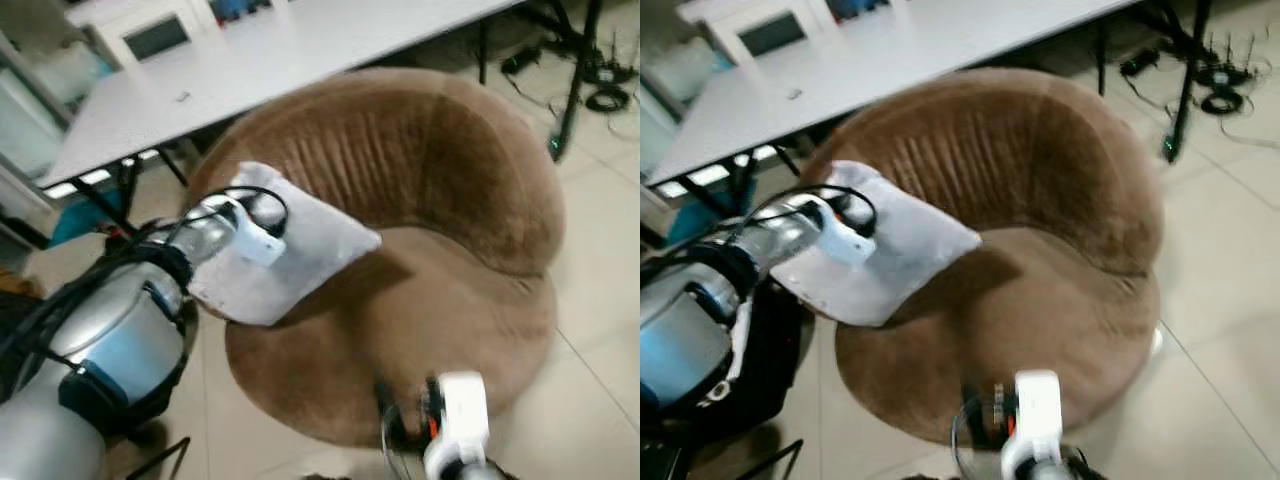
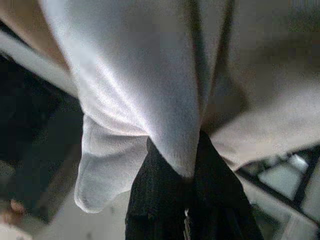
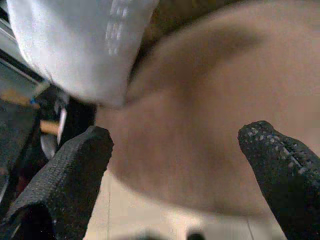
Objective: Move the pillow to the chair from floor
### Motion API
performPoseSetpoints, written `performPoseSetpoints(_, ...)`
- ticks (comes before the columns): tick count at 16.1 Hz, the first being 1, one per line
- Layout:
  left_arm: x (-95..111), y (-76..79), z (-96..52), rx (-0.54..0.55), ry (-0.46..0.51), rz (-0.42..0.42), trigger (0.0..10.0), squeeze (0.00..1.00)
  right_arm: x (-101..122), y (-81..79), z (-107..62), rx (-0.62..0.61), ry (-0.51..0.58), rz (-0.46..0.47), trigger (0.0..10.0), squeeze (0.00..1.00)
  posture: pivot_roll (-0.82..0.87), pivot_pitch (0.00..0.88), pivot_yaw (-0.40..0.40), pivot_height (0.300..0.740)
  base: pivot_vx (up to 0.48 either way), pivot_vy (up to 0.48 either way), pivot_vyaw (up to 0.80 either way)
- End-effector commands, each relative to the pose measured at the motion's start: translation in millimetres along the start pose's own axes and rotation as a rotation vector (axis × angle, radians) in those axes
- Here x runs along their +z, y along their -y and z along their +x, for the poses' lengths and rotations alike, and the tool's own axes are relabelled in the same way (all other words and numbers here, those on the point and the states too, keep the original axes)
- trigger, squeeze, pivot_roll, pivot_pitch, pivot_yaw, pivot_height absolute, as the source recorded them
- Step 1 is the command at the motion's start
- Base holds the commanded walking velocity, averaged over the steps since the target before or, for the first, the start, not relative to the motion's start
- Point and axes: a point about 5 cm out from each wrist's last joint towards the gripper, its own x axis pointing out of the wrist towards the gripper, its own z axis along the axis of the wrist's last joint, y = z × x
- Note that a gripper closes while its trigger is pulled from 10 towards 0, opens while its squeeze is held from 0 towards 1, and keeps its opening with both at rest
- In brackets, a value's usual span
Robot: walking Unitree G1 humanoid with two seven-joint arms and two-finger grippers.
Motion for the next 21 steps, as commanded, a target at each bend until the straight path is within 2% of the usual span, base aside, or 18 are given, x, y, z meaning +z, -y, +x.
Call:
performPoseSetpoints(1,-4.8,11.5,-2.0,-0.017,-0.013,0.008,10.0,0.00,6.0,-10.5,-1.0,0.027,0.012,0.008,10.0,0.00,-0.41,0.213,0.333,0.740,0.000,0.000,0.00)
performPoseSetpoints(2,-3.2,11.1,-1.7,-0.007,-0.009,0.012,10.0,0.00,4.5,-11.5,-12.9,0.018,-0.005,0.010,10.0,0.00,-0.41,0.246,0.330,0.740,0.000,0.000,0.00)
performPoseSetpoints(3,-2.7,11.5,-1.6,-0.008,-0.008,0.014,10.0,0.00,3.6,-11.1,-16.3,0.013,-0.013,0.012,10.0,0.00,-0.41,0.251,0.328,0.740,0.000,0.000,0.00)
performPoseSetpoints(4,-3.4,12.4,-1.7,-0.012,-0.014,0.021,10.0,0.11,2.5,-11.1,-22.6,0.005,-0.027,0.014,10.0,0.00,-0.41,0.270,0.323,0.740,0.000,0.000,0.00)
performPoseSetpoints(5,-4.8,12.0,-1.9,-0.011,-0.021,-0.004,10.0,0.15,2.3,-12.6,-28.5,0.000,-0.039,0.018,10.0,0.00,-0.41,0.284,0.324,0.740,0.000,0.000,0.00)
performPoseSetpoints(7,-5.0,15.8,-2.2,-0.067,-0.024,-0.108,10.0,0.06,1.6,-15.6,-35.0,-0.007,-0.059,0.027,10.0,0.00,-0.41,0.299,0.326,0.740,0.000,0.000,0.00)
performPoseSetpoints(8,-2.3,17.3,-1.8,-0.092,-0.017,-0.144,0.0,0.00,1.2,-16.5,-36.0,-0.010,-0.066,0.031,10.0,0.00,-0.40,0.302,0.326,0.740,0.000,0.000,0.00)
performPoseSetpoints(12,-1.5,16.5,-1.6,-0.105,-0.008,-0.123,0.0,0.00,1.2,-22.6,-38.5,-0.008,-0.081,0.043,10.0,0.00,-0.40,0.316,0.333,0.740,0.000,0.000,0.00)
performPoseSetpoints(17,-6.3,12.2,-2.4,-0.119,-0.016,-0.145,0.0,0.00,-0.3,-26.5,-39.7,-0.019,-0.092,0.063,10.0,0.00,-0.39,0.328,0.348,0.740,0.000,0.000,0.00)
performPoseSetpoints(18,-7.8,4.0,-1.5,-0.043,-0.040,-0.185,0.0,0.00,-1.0,-26.0,-39.7,-0.022,-0.096,0.064,10.0,0.00,-0.39,0.328,0.348,0.740,0.000,0.000,0.00)
performPoseSetpoints(19,-12.2,-0.7,-1.8,0.007,-0.072,-0.169,5.8,0.59,-1.1,-27.3,-40.5,-0.021,-0.099,0.066,10.0,0.00,-0.39,0.331,0.348,0.740,0.000,0.000,0.00)
performPoseSetpoints(20,-13.0,1.2,-2.0,-0.034,-0.074,-0.171,10.0,1.00,-1.6,-28.4,-40.8,-0.019,-0.102,0.067,10.0,0.00,-0.39,0.332,0.346,0.740,0.000,0.000,0.00)
performPoseSetpoints(21,-13.5,1.2,-2.1,-0.048,-0.075,-0.166,10.0,1.00,-1.7,-29.0,-40.1,-0.018,-0.103,0.067,10.0,0.00,-0.39,0.333,0.347,0.740,0.000,0.000,0.00)
